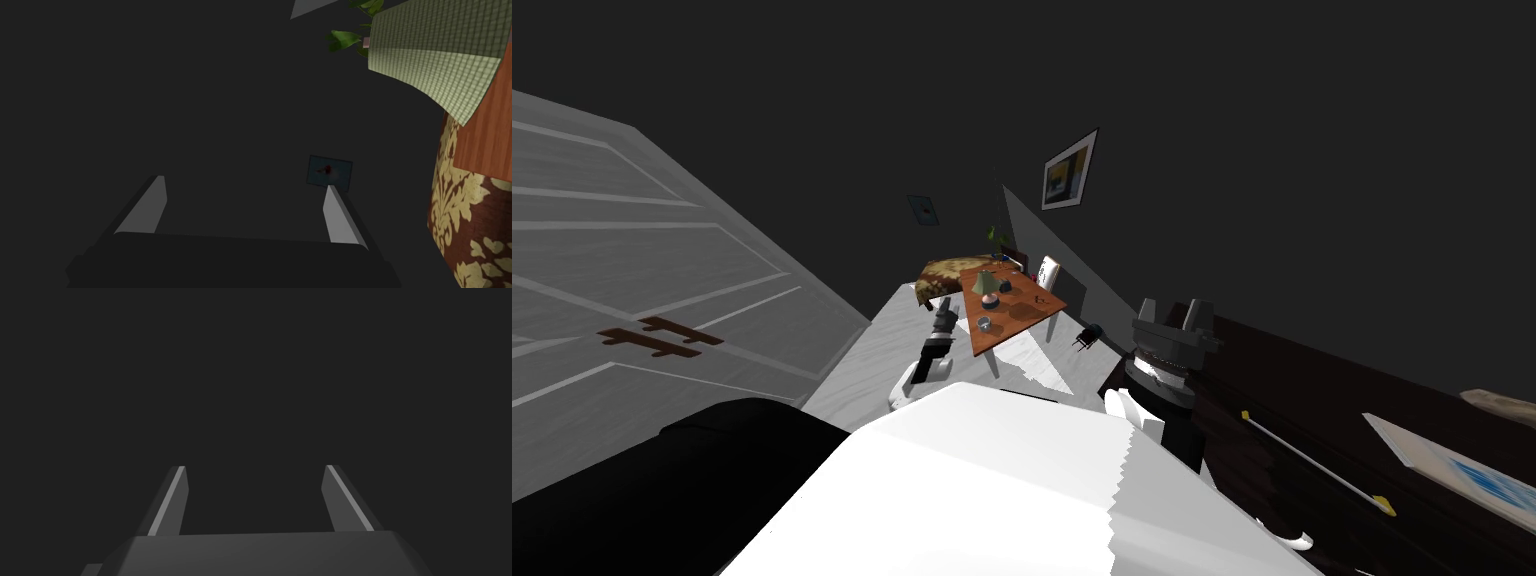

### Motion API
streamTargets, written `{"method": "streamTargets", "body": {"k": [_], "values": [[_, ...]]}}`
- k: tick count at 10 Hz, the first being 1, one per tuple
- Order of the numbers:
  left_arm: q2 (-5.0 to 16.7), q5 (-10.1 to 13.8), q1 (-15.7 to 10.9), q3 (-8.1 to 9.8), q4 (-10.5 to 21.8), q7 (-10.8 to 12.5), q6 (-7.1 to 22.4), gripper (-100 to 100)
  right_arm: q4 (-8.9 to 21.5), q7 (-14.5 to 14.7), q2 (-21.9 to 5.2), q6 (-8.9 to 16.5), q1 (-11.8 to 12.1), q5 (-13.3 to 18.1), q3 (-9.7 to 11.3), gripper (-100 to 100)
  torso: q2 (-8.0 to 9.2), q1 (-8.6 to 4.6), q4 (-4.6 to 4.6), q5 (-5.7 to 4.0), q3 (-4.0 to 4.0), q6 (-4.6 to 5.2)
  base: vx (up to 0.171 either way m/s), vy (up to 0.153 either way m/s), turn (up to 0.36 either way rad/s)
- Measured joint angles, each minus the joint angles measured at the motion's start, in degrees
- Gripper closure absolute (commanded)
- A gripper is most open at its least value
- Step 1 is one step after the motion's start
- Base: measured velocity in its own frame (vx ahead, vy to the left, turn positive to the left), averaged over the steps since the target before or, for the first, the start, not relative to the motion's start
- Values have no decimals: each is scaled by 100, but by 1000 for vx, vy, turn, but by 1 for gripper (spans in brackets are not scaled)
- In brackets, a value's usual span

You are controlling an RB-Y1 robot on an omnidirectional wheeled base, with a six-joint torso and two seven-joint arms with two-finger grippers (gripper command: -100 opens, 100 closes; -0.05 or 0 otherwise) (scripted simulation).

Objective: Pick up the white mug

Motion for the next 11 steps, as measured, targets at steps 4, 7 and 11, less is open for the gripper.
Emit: {"method": "streamTargets", "body": {"k": [4,7,11], "values": [[37,129,-181,125,428,90,203,-100,0,0,0,0,0,0,0,0,0,3,0,0,0,0,-6,-16,-4],[13,199,-297,169,878,122,235,-100,0,0,0,0,0,0,0,0,-1,3,0,0,0,0,-3,-16,-10],[45,368,-514,251,1602,210,418,-100,0,0,0,0,0,0,0,0,-2,2,0,0,-1,0,0,-19,-20]]}}
